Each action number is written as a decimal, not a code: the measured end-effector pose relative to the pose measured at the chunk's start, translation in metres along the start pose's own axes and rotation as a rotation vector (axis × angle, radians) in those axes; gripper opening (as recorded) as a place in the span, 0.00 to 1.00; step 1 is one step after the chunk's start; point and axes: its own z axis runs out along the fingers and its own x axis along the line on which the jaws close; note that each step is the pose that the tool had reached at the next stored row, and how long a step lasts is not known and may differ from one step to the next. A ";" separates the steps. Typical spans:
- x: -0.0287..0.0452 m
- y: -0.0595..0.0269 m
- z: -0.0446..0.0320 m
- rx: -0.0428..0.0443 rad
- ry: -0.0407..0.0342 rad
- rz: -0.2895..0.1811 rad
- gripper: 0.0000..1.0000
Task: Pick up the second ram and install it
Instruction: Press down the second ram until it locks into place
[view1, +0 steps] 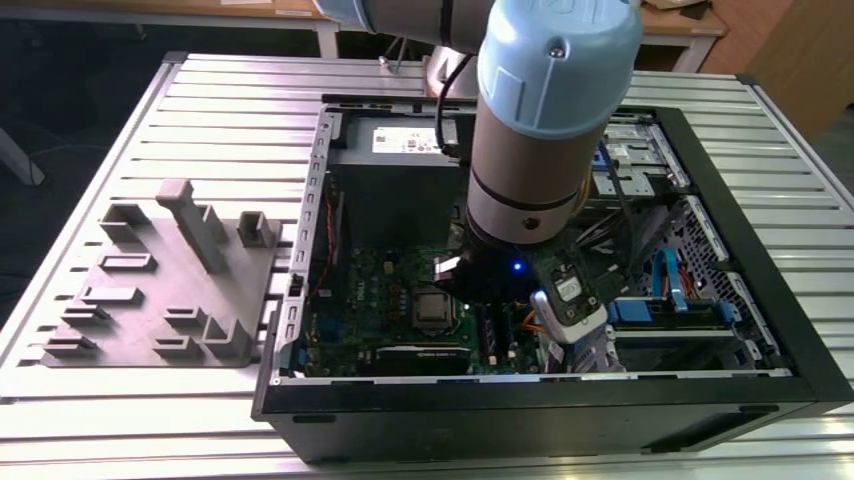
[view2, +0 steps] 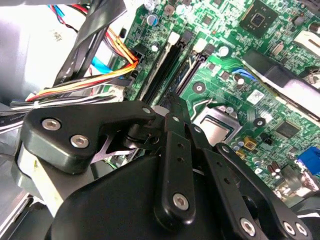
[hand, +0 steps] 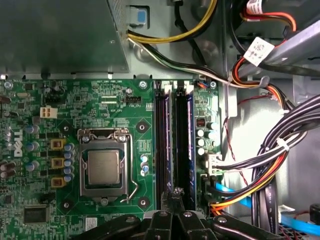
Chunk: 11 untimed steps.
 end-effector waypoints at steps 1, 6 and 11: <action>0.0000 0.0000 0.0008 -0.0001 0.0000 0.000 0.07; 0.0002 -0.0005 0.0041 0.0004 0.0002 -0.001 0.07; 0.0002 -0.0004 0.0045 0.0000 0.0001 -0.001 0.07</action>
